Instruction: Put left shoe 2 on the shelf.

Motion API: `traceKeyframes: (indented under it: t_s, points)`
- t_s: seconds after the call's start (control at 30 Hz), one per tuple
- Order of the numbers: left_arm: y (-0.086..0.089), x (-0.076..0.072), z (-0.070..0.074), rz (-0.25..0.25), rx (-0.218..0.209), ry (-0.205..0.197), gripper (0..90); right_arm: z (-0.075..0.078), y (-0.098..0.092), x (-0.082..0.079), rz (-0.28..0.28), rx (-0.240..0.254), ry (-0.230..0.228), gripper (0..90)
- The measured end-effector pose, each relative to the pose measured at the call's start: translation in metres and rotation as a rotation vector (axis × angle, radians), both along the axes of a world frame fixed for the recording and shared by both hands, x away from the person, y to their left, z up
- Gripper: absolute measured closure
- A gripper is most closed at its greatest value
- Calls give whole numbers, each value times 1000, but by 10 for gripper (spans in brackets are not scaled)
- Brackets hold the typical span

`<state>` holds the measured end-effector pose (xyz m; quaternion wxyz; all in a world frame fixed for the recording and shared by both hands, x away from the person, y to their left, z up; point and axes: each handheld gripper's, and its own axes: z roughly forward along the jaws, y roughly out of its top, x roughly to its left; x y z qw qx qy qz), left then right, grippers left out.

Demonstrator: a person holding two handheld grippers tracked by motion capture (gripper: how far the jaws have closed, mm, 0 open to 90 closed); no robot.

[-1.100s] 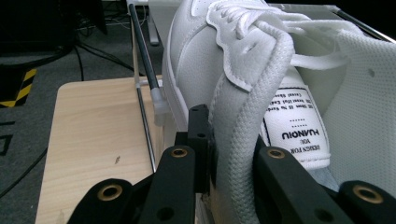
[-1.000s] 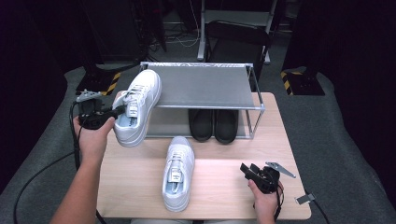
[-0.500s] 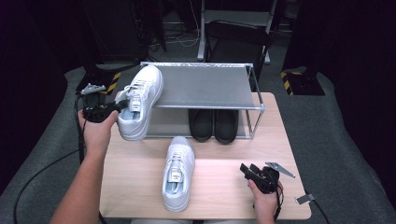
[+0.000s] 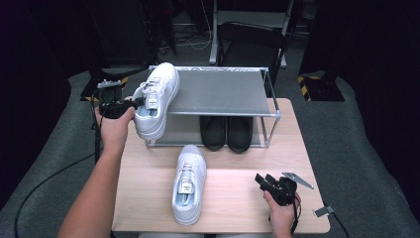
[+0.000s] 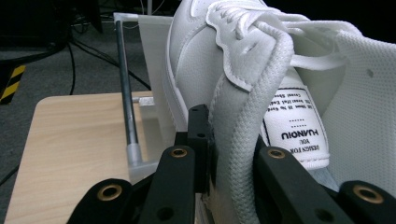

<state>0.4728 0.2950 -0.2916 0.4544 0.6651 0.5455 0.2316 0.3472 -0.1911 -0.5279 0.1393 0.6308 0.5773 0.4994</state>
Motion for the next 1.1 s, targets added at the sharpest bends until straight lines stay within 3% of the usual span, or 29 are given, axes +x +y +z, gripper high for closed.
traceKeyframes:
  t_s: [0.6, 1.1]
  points:
    - [-43, 40, 9, -19, -10, 18, 811, -1, -3, 1, -8, 11, 3, 462]
    - [-72, 66, 15, -33, 24, 26, 810, -2, -5, 1, -9, 16, -1, 461]
